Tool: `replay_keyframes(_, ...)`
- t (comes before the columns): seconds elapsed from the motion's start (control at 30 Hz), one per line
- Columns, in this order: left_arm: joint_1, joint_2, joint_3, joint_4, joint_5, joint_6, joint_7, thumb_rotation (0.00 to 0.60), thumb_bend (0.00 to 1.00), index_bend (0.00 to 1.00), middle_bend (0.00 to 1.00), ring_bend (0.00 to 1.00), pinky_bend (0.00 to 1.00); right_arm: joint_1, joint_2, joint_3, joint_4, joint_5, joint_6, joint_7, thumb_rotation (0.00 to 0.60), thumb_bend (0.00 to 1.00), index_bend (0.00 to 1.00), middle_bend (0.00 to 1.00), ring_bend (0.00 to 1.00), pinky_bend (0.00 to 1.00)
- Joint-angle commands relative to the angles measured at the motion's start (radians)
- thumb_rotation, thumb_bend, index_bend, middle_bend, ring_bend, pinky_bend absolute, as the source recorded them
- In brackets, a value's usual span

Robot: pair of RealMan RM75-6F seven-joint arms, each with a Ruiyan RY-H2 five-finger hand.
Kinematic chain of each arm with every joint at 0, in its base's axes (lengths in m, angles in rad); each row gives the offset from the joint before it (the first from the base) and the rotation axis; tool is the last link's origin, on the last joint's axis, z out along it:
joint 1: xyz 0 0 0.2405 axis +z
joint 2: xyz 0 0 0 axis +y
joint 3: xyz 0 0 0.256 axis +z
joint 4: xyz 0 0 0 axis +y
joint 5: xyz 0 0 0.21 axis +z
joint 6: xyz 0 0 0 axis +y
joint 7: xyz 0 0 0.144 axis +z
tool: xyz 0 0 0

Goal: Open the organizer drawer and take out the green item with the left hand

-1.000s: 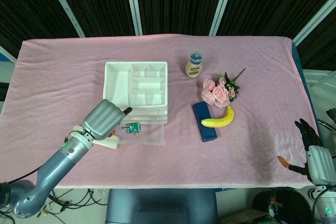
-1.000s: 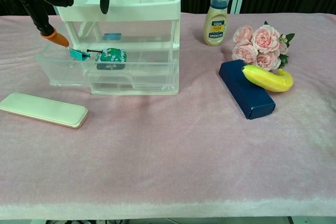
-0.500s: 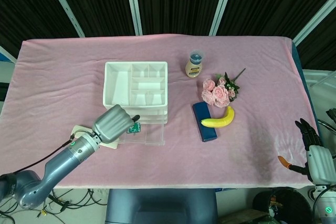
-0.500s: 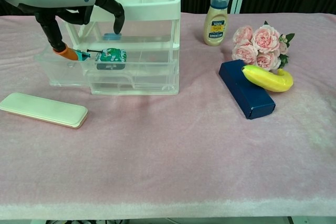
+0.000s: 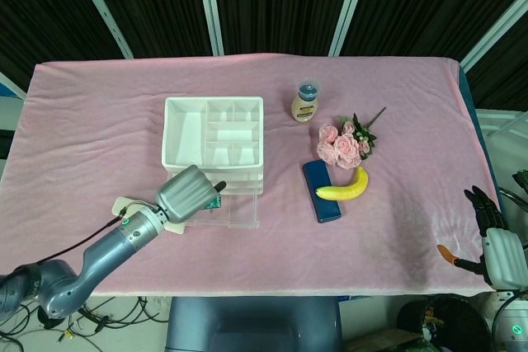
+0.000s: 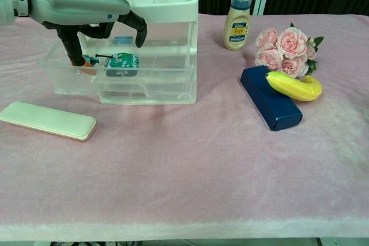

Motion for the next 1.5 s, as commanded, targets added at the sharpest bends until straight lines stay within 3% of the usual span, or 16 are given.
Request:
replay_keyframes(0.03, -0.009, -0.010, 0.004, 0.005, -0.011, -0.002, 0.010, 0.600, 0.07, 0.31, 1.00, 1.00, 0.99, 0.000, 0.000, 0.000, 0.000, 0.000, 0.000, 0.000, 0.600, 0.09, 0.00, 0.00, 0.00, 0.12)
replay_keyframes(0.63, -0.042, -0.038, 0.030, 0.005, -0.056, 0.003, 0.036, 0.600, 0.13, 0.33, 1.00, 1.00, 0.99, -0.001, 0.000, 0.000, -0.001, -0.001, 0.000, -0.001, 0.600, 0.10, 0.00, 0.00, 0.00, 0.12)
replay_keyframes(1.07, -0.051, -0.027, 0.048, -0.003, -0.042, 0.007, 0.010, 0.600, 0.27, 0.52, 1.00, 1.00, 0.99, -0.001, 0.000, -0.002, -0.004, -0.002, 0.000, -0.003, 0.600, 0.11, 0.00, 0.00, 0.00, 0.12)
replay_keyframes(1.33, -0.046, -0.012, 0.045, -0.009, -0.021, 0.033, -0.012, 0.600, 0.28, 0.53, 1.00, 1.00, 0.99, -0.001, 0.000, -0.002, -0.004, -0.003, -0.001, -0.003, 0.600, 0.11, 0.00, 0.00, 0.00, 0.12)
replay_keyframes(1.5, -0.040, 0.012, 0.017, -0.034, -0.003, 0.074, -0.038, 0.600, 0.28, 0.53, 1.00, 1.00, 0.99, 0.000, 0.000, -0.003, -0.004, -0.004, -0.001, -0.003, 0.600, 0.11, 0.00, 0.00, 0.00, 0.12)
